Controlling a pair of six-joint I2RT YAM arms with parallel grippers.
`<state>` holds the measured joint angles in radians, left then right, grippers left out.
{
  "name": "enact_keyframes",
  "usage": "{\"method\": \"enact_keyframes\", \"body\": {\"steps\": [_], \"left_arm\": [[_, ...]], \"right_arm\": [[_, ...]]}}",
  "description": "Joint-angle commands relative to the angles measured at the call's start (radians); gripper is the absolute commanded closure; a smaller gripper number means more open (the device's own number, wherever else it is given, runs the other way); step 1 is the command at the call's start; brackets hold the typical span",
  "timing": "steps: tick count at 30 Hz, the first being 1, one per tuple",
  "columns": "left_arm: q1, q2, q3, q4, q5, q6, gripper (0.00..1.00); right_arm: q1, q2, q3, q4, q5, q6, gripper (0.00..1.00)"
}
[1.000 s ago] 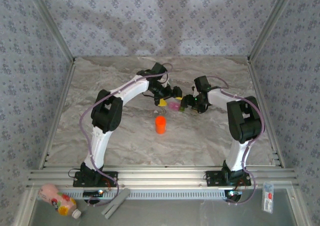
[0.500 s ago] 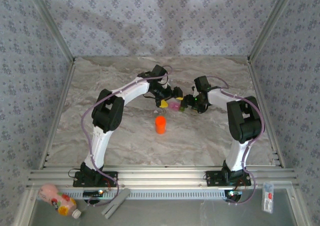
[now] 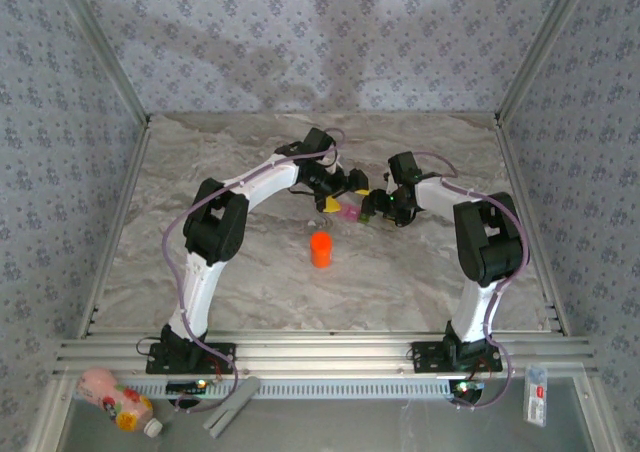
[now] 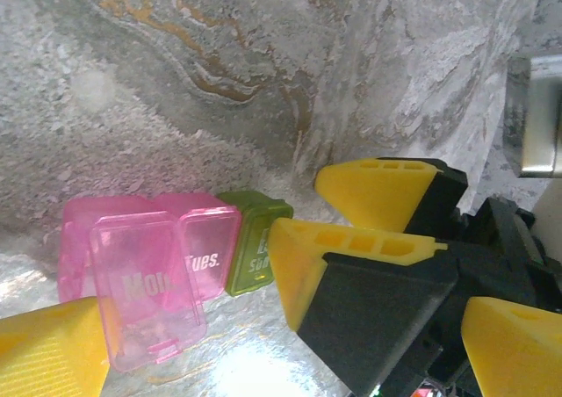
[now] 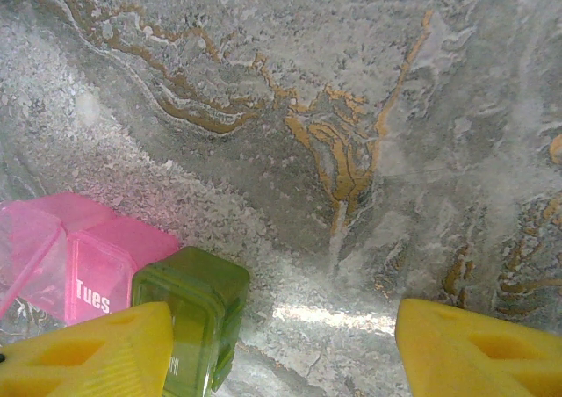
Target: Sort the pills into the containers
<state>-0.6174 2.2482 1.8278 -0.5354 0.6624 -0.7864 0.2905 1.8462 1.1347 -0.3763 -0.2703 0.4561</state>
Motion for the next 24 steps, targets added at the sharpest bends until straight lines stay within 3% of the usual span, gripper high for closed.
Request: {"method": "enact_keyframes", "body": {"steps": [1,24], "left_arm": [[-0.005,-0.002,0.009,0.037,0.032,-0.025,0.01],[-0.01,0.023,0.071,0.096,0.034,-0.09,0.0]], "right_arm": [[0.01,0.047,-0.019,0.01,0.01,-0.002,0.3],[0.016,0.056,-0.019,0.011,0.013,-0.01,0.31]]}}
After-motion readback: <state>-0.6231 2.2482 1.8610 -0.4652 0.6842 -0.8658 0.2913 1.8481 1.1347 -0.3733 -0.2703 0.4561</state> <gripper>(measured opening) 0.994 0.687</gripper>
